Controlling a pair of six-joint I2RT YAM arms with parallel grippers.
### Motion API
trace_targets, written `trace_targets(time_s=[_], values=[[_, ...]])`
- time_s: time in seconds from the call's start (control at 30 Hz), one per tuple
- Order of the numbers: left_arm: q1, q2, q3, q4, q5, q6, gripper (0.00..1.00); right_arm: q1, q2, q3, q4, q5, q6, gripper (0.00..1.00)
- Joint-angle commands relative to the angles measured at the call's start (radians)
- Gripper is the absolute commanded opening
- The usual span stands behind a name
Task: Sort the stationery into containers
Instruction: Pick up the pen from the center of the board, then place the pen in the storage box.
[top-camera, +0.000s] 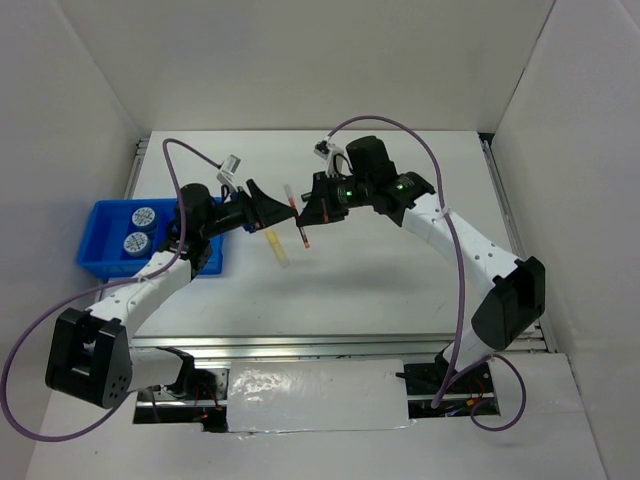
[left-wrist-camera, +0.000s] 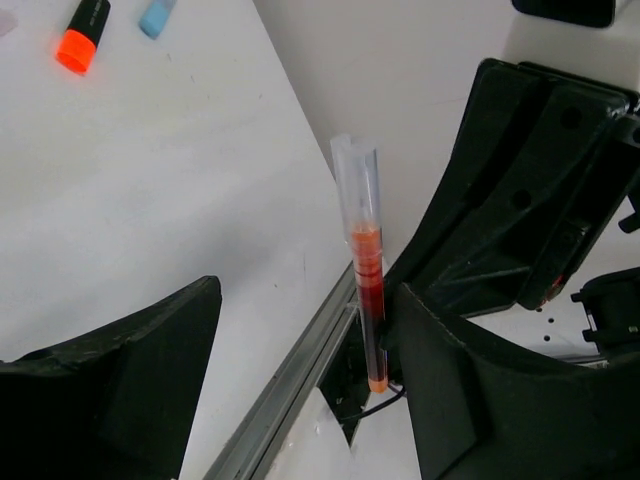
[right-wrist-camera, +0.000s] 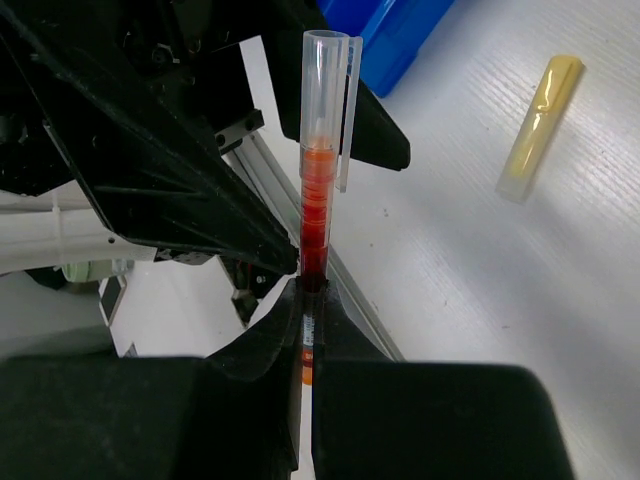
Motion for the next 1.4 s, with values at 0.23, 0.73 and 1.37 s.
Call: trace_targets(time_s=[0.23, 0.73, 1.37], values=[[0.019, 0.034, 0.007, 0.237, -0.048, -0.187, 0.57, 0.016, 0.026, 0.057, 0.029, 0.024, 0.021, 0.0], [-0.024, 0.026, -0.023, 0.222, -0.052, -0.193, 0.43, 0.016, 0.049, 0.096, 0.035, 0.055, 0.045, 0.0], [0.262, 0.069, 0.457, -0.797, -0.119, 0.606, 0.0, -0.157, -0.021, 0.04, -0.08, 0.154, -0.109, 0.74]])
